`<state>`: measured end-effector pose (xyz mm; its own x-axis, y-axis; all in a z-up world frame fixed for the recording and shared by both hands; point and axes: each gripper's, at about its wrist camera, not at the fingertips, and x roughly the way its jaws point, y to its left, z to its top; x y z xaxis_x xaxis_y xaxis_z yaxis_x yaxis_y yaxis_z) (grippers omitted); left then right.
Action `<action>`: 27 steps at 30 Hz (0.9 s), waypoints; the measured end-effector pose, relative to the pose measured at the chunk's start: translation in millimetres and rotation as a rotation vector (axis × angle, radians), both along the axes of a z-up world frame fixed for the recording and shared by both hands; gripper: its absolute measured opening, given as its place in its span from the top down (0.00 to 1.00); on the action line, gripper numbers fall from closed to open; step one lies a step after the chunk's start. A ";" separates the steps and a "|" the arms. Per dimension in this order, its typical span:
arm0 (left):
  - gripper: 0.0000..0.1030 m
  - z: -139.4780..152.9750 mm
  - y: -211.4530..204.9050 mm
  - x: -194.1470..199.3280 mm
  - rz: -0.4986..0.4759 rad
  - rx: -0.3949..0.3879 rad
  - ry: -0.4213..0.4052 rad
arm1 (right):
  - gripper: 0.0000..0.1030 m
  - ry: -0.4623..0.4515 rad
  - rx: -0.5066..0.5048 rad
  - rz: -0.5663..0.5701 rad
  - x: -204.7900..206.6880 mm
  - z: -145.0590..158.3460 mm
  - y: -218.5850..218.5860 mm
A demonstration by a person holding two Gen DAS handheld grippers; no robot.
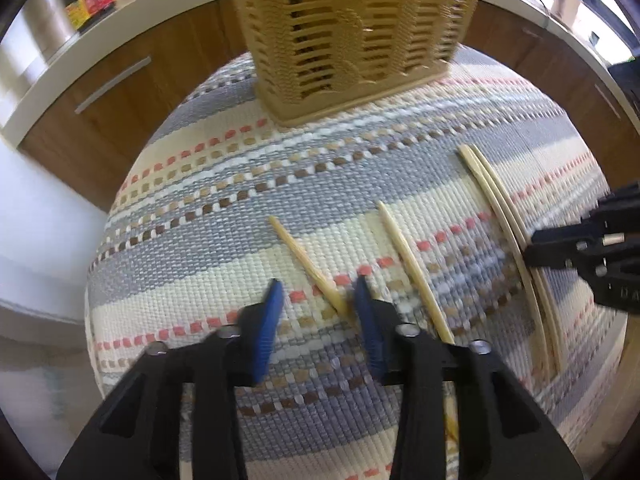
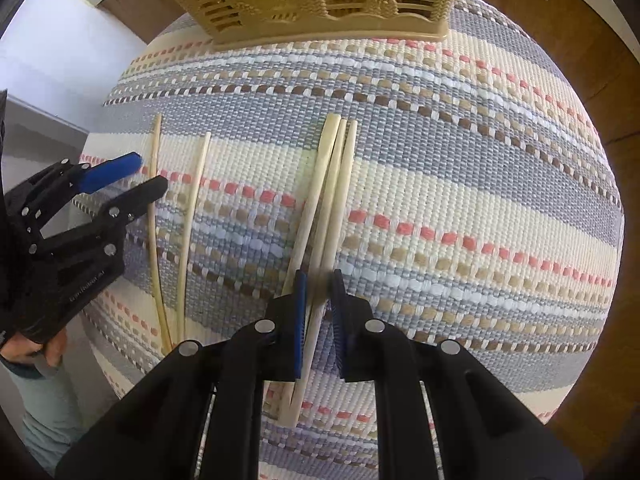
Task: Organize utensils
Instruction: 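Grasp a pair of chopsticks with the right tool while the left tool grasps one chopstick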
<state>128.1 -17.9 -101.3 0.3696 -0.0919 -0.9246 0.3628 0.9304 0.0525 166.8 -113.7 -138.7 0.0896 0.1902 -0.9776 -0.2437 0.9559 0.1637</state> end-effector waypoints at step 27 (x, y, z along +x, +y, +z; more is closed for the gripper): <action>0.81 -0.2 -9.1 13.5 -0.188 0.001 0.112 | 0.69 -0.048 -0.022 0.037 1.2 7.0 -24.5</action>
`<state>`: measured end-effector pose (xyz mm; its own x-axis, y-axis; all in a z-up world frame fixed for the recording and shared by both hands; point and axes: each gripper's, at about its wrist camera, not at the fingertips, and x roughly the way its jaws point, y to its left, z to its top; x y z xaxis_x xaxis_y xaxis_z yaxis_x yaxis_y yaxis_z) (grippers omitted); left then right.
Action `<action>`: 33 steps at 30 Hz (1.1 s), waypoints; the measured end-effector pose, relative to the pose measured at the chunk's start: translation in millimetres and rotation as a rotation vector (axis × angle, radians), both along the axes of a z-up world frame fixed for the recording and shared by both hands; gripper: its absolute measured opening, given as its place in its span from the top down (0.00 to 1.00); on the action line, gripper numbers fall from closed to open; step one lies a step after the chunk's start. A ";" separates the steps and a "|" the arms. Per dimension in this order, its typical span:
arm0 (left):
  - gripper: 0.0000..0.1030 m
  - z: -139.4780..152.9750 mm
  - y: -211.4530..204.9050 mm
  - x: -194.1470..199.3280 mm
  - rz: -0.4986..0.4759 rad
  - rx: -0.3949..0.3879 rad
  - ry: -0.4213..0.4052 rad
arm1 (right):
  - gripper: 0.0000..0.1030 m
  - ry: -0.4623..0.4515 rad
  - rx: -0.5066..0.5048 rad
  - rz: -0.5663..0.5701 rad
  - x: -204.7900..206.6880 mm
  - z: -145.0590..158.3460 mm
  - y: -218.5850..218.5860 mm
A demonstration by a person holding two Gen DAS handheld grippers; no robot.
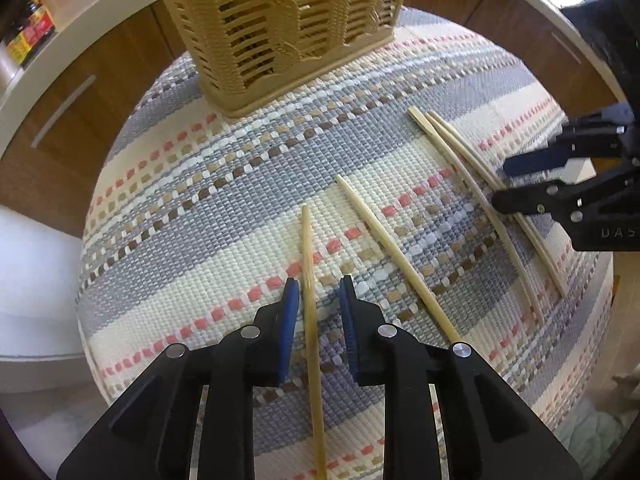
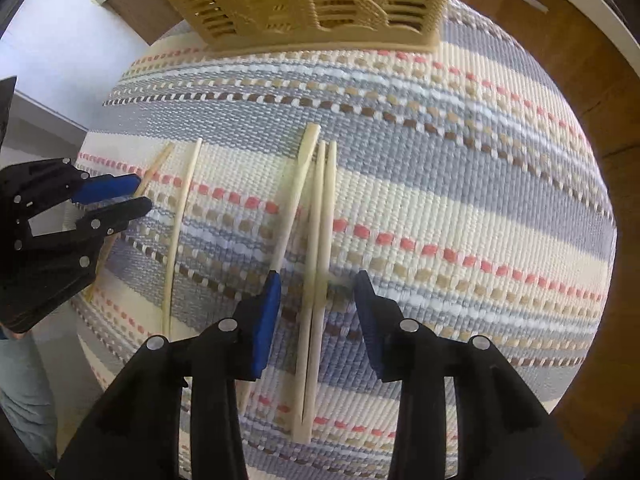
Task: Organize utensils
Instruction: 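Grasp a pair of chopsticks with the right tool while the left tool grasps one chopstick, then lift the chopsticks with the right tool while the left tool carries its chopstick over the basket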
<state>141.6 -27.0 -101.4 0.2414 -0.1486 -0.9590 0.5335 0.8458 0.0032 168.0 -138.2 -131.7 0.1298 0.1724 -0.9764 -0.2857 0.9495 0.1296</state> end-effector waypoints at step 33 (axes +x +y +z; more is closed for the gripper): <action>0.96 241.5 30.1 -18.0 0.194 -0.543 -0.703 | 0.90 -0.798 0.331 -0.019 -33.0 242.9 -64.6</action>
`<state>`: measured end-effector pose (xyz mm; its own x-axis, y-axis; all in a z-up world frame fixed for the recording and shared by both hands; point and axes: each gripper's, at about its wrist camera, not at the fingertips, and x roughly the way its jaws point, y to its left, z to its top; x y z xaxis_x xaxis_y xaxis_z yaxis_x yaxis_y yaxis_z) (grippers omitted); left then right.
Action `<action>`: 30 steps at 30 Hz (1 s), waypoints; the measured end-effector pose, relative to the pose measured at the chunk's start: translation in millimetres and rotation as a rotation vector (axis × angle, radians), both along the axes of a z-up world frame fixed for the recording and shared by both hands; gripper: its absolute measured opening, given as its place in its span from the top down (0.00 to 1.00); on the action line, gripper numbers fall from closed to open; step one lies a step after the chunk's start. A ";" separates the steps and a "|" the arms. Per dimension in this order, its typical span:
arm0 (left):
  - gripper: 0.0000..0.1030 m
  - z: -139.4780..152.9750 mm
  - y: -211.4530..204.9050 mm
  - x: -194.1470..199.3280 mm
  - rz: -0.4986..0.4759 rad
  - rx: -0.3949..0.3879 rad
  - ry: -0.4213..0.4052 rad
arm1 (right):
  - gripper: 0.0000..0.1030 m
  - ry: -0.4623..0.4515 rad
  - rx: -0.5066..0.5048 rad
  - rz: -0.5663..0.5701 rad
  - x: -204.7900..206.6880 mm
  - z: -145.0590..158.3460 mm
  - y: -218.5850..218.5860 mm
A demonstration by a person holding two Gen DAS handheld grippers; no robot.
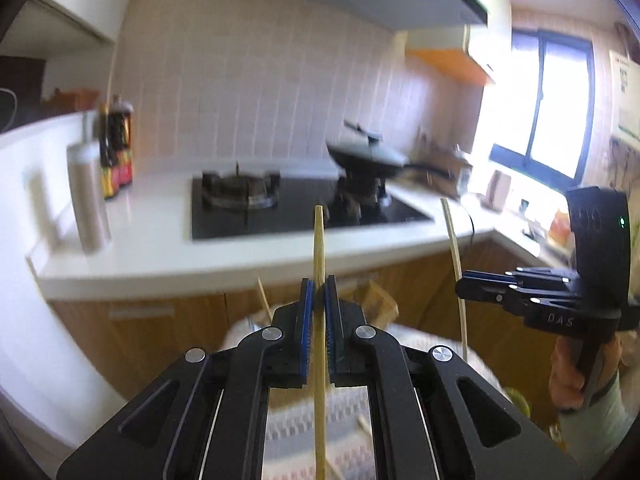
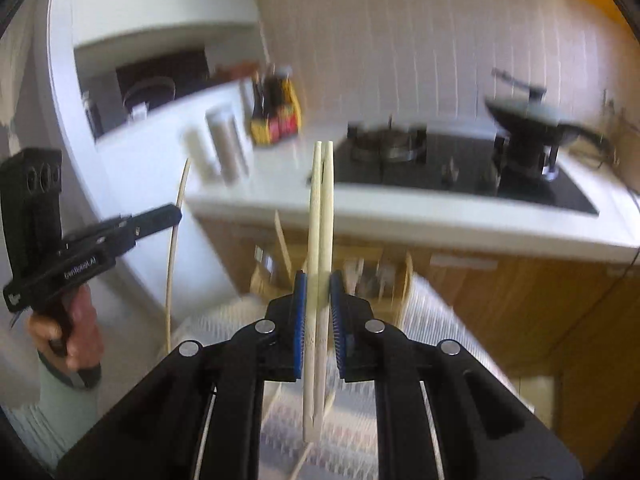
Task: Organize utensils
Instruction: 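Lift the chopsticks with the right tool while the left tool carries its chopstick over the basket, then open the right tool over the basket while the left tool releases its chopstick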
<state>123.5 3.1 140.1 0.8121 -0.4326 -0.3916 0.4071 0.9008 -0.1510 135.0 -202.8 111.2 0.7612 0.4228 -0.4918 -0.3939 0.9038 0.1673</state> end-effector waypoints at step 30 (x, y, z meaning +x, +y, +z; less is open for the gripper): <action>0.96 -69.6 -3.0 97.8 0.078 -0.203 -0.240 | 0.90 -0.296 0.028 -0.187 109.4 -52.0 -6.5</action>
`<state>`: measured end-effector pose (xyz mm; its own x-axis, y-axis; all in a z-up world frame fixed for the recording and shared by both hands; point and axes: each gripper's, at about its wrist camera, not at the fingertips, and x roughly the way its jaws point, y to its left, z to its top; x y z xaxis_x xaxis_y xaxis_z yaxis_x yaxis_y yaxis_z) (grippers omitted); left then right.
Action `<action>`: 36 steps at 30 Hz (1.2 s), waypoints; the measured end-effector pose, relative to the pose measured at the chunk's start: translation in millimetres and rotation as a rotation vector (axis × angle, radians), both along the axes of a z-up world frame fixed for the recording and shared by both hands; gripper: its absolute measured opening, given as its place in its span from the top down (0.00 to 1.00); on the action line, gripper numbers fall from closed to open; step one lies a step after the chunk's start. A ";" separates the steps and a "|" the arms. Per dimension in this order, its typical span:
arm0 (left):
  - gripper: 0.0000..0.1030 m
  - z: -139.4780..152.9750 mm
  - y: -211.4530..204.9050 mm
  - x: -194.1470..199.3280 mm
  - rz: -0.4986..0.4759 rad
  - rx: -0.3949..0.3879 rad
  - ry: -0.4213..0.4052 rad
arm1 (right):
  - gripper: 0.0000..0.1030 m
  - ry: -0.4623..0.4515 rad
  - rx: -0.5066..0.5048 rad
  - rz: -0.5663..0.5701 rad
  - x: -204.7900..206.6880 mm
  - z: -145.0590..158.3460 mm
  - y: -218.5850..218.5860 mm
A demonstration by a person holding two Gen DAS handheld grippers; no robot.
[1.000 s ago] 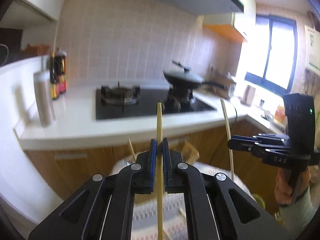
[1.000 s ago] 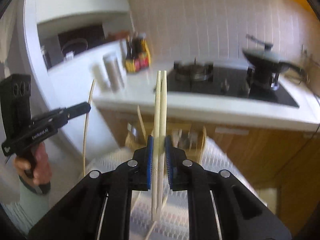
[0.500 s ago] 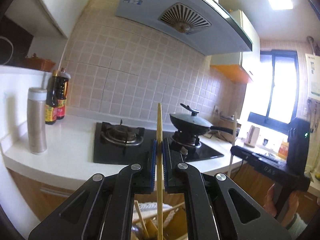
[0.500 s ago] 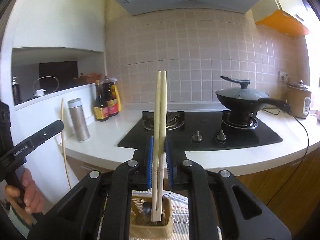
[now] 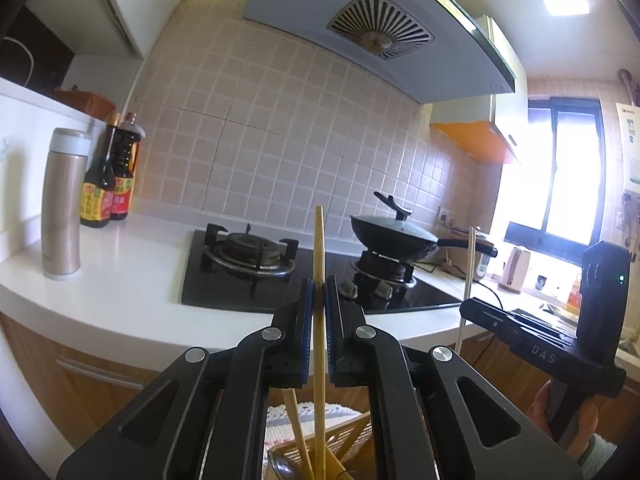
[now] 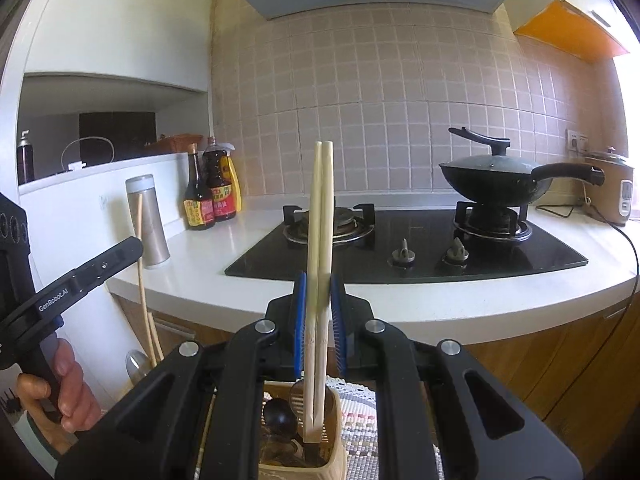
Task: Organize utensils
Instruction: 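Open the right tool over the basket while the left tool releases its chopstick, then move both open tools back down to the last chopsticks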
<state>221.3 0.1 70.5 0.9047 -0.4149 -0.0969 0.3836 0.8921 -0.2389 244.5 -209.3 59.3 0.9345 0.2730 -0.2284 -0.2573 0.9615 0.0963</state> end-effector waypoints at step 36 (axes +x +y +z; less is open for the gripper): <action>0.47 -34.0 -1.0 -113.3 -0.120 0.204 0.369 | 0.59 0.756 -0.160 0.113 -89.7 -101.1 34.4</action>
